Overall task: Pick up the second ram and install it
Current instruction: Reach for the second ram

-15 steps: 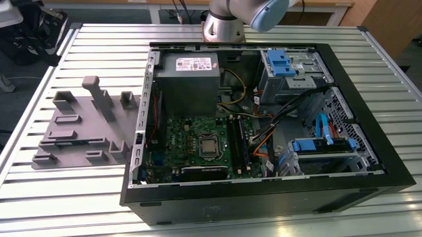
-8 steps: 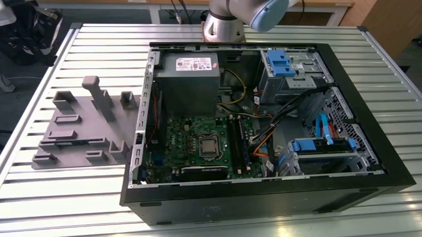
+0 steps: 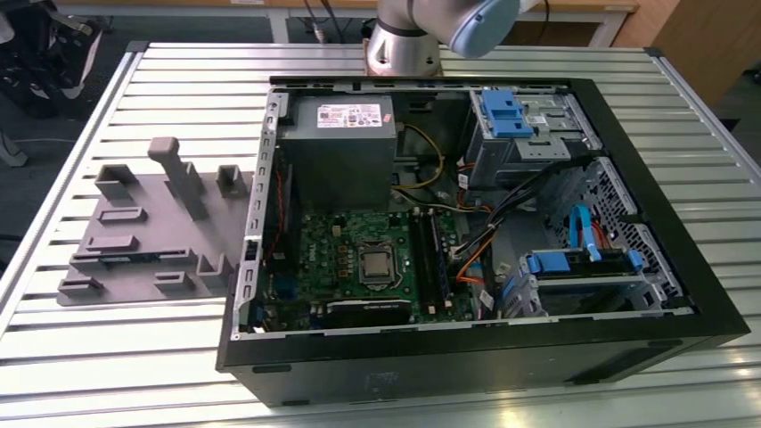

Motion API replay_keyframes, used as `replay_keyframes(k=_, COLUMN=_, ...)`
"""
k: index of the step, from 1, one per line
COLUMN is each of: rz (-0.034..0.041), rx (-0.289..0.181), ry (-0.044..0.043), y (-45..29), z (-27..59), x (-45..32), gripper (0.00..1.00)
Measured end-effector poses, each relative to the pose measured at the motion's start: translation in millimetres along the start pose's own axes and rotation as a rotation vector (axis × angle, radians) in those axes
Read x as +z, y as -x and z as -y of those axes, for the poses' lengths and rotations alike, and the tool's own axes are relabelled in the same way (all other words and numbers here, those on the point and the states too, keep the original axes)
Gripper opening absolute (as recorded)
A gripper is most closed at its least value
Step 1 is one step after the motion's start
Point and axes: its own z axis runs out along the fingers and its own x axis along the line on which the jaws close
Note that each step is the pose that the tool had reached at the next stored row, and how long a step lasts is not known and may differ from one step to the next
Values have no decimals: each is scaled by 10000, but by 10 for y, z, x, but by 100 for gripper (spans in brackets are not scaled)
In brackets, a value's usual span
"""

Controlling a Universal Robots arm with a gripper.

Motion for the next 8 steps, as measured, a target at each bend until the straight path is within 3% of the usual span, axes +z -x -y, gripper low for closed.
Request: replay_keyframes(k=8, rz=0, rx=1, ry=0, y=-87, z=5, x=1, gripper=11)
